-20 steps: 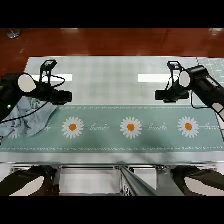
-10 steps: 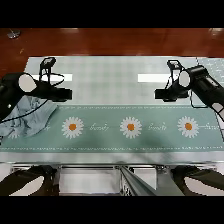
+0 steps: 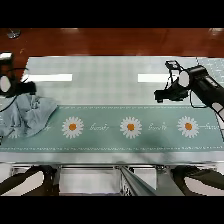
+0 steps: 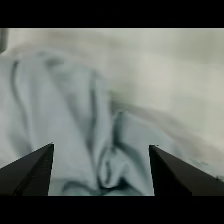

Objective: Fold the shirts.

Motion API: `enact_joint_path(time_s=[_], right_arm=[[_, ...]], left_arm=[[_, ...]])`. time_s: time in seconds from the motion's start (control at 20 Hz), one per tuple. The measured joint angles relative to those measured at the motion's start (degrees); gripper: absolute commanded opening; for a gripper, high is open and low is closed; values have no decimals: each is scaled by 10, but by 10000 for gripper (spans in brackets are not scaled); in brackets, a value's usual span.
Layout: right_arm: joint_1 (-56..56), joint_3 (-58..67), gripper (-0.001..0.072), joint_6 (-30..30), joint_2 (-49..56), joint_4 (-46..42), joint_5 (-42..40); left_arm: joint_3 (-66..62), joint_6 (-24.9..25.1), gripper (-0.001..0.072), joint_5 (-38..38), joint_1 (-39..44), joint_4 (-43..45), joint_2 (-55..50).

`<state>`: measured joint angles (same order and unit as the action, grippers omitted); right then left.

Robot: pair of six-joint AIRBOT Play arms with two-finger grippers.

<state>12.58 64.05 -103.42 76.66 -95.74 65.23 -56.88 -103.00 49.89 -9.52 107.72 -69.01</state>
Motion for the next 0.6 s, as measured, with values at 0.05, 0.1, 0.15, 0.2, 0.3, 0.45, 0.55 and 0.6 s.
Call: enact_joint_path(time_s=[0.05, 0.1, 0.15, 0.2, 0.3, 0.45, 0.55, 0.6], right_arm=[[0, 0, 620, 2, 0, 7, -1], [0, 0, 620, 3, 0, 13, -5], [0, 0, 620, 3, 0, 20, -8], [0, 0, 620, 4, 0, 24, -12], [0, 0, 620, 5, 0, 33, -18], [0, 0, 620, 5, 0, 39, -23], [0, 0, 620, 5, 0, 41, -25], [0, 0, 620, 5, 0, 41, -25]], left_arm=[[1, -14, 702, 11, -36, -4, -12], [3, -24, 702, 24, -66, -12, -25], [5, -24, 702, 31, -87, -29, -38], [8, -16, 702, 39, -101, -50, -49], [13, 7, 702, 47, -117, -78, -73], [17, 26, 700, 55, -121, -103, -100], [18, 32, 687, 56, -121, -114, -113], [18, 35, 449, 58, -121, -120, -118]])
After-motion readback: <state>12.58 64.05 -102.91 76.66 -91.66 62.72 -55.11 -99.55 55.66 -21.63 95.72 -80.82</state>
